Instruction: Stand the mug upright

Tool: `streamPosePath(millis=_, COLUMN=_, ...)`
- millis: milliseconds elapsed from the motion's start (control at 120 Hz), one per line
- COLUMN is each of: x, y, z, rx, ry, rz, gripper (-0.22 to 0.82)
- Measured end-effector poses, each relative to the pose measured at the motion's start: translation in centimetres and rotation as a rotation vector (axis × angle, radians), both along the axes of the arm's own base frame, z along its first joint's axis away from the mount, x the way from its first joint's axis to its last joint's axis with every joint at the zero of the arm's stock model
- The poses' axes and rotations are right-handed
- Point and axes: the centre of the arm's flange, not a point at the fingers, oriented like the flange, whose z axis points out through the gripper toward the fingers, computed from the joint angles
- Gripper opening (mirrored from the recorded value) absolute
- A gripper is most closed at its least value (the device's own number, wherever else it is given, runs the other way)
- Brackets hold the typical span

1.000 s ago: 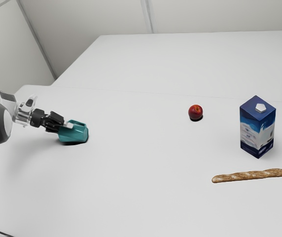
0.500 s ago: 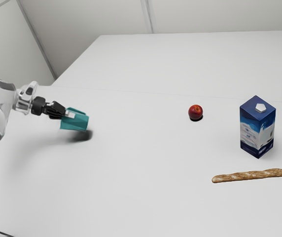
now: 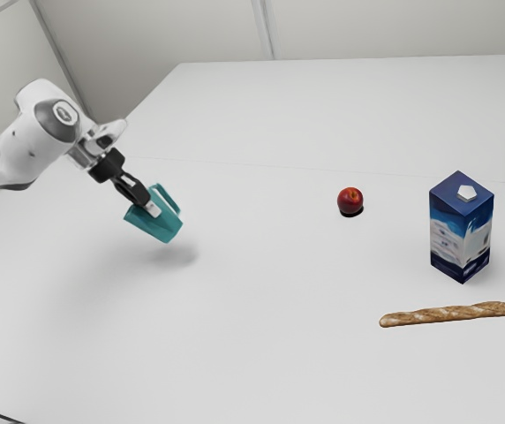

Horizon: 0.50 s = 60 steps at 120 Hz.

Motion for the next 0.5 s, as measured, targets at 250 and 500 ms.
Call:
streamPosePath(millis=250, x=-1.0, y=-5.4, z=0.2, rx=0.213, ry=-0.008, rz=-0.07, gripper=-0.18)
streamPosePath(millis=500, x=-0.6, y=-10.9, z=0.6, rx=0.383, ry=-0.033, rz=-0.135, gripper=-0.18)
